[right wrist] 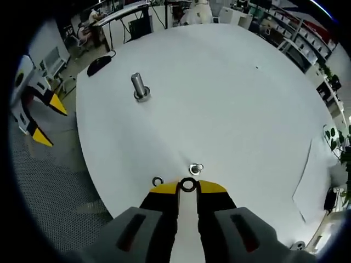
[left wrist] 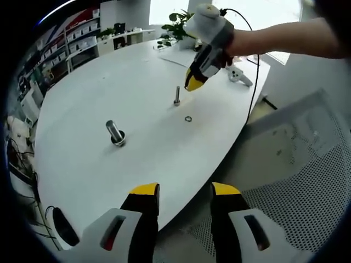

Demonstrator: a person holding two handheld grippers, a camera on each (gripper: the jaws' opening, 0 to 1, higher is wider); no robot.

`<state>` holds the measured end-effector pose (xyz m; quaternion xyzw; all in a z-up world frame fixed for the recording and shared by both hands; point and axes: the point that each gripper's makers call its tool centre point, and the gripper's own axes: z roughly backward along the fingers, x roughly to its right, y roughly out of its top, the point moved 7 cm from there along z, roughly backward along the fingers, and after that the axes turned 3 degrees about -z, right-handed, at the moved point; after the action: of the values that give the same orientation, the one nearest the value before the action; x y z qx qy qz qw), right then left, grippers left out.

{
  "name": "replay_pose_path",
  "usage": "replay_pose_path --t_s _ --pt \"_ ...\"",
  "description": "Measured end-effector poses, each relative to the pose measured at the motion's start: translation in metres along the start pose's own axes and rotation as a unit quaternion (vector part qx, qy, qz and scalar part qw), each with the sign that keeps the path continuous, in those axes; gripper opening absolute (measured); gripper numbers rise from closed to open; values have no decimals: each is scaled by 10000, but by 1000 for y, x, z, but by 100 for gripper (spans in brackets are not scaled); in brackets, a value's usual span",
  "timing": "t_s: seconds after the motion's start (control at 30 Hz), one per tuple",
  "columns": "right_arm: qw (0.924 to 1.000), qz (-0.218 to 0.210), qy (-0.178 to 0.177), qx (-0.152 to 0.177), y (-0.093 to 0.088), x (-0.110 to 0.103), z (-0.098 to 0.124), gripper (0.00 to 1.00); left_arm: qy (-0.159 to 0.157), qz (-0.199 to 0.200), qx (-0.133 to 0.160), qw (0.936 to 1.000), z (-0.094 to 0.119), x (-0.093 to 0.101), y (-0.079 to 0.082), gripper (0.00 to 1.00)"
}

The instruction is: Place the washer onto the threaded stud by aligning its center hole with the stud, sliding it down to the base, and recovering from edge contact or off-axis alignment until the washer reaches the visible bottom stop.

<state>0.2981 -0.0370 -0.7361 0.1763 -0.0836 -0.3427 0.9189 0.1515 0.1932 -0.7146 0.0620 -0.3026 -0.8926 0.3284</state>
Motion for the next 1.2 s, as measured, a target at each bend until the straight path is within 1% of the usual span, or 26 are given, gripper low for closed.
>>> replay_pose_path --t_s 0.3,0.5,0.8,0.93,1.2 --pt "9999 95 -79 11 14 8 4 14 37 56 91 9999 2 -2 2 35" --pt "9998 135 -109 12 18 12 4 14 29 46 97 9999 2 -2 2 35" --pt "9998 157 -100 -17 16 14 3 14 61 79 148 9998 3 -4 3 36" --pt "9998 176 -72 -22 14 12 0 14 36 53 105 9999 2 -3 2 36" --pt "9997 221 -43 6 17 10 -4 14 41 68 86 9999 2 -3 1 36"
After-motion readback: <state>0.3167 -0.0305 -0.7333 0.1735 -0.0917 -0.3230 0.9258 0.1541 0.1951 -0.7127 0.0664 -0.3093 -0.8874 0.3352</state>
